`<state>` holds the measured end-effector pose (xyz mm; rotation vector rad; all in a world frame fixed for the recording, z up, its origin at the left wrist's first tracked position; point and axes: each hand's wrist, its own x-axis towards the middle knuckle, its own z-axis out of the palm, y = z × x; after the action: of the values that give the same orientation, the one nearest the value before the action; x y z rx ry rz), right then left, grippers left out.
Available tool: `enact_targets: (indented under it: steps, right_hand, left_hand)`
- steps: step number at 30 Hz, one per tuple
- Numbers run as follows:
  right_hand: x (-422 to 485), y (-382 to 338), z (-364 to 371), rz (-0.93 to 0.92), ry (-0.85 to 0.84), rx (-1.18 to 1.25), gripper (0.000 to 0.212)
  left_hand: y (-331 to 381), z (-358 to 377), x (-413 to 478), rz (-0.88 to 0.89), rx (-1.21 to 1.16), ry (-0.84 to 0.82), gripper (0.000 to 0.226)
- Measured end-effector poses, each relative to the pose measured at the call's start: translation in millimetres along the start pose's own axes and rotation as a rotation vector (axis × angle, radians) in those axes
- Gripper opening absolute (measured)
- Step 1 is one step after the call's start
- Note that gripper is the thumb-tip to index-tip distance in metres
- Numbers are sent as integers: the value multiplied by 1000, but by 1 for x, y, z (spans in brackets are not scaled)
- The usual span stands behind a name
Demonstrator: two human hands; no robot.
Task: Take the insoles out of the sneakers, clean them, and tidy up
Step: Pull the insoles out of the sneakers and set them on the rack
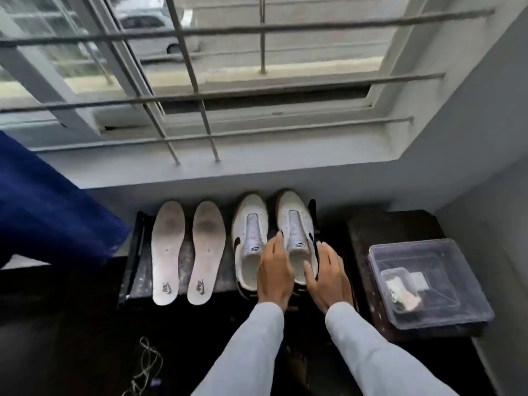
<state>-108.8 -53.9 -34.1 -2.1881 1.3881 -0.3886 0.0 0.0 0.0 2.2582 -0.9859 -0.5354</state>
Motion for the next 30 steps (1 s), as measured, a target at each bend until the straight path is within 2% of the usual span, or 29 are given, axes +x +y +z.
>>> enact_targets:
  steps: [4, 12, 16, 18, 25, 30]
  right_hand:
    - [37, 15, 23, 175, 14, 184, 48]
    - [63, 28, 40, 163, 2, 231, 34]
    - [66, 29, 37, 164, 32, 219, 27]
    - [62, 25, 33, 167, 51, 223, 24]
    - [16, 24, 7, 196, 135, 282, 23]
    - [-61, 24, -22, 213, 222, 281, 21]
  left_hand:
    - [-9, 32, 35, -94, 0, -14, 46]
    - [-15, 57, 52, -162, 4, 54, 37]
    - [-9, 53, 54, -173, 24, 93, 15]
    - [-5, 50, 50, -188, -11, 133, 13]
    - [2, 42, 1, -203, -169, 157, 21]
    - [11, 22, -81, -187, -284, 170, 22]
